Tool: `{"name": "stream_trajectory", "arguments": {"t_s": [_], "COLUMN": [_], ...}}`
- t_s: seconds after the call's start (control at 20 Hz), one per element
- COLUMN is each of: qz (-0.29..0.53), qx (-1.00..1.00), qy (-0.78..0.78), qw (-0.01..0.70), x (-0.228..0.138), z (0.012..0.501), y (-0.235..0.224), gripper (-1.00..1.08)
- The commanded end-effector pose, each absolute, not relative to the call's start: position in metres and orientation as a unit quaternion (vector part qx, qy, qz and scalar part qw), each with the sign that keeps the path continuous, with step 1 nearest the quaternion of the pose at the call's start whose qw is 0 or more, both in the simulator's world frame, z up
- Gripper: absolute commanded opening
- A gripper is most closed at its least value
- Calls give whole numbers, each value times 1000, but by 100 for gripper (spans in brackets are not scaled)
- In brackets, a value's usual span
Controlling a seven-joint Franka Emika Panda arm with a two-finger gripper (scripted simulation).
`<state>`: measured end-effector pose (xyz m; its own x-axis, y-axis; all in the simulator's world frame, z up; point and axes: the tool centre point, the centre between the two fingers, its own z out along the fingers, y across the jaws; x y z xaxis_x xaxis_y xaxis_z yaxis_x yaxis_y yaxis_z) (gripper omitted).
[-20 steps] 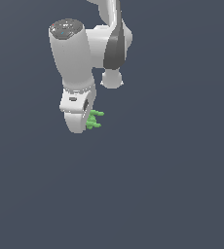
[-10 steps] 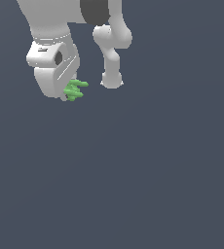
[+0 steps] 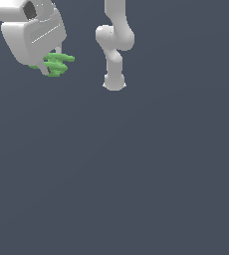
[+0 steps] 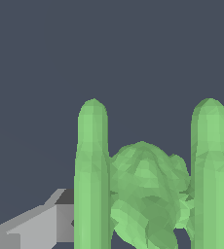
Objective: Pick up the object and move it to a goal position.
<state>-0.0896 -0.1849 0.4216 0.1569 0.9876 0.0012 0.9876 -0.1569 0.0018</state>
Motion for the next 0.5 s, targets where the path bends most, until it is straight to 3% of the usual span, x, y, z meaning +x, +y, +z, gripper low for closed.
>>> {"name": "stream_trajectory", "arguments": {"t_s": [0.0,0.45], "qz": [1,0], "qx": [760,761], "qy": [650,649], "qw": [0,0], "x": [-94,-98], "z": [434,448], "y": [-191,-200], "gripper": [-100,-100]}}
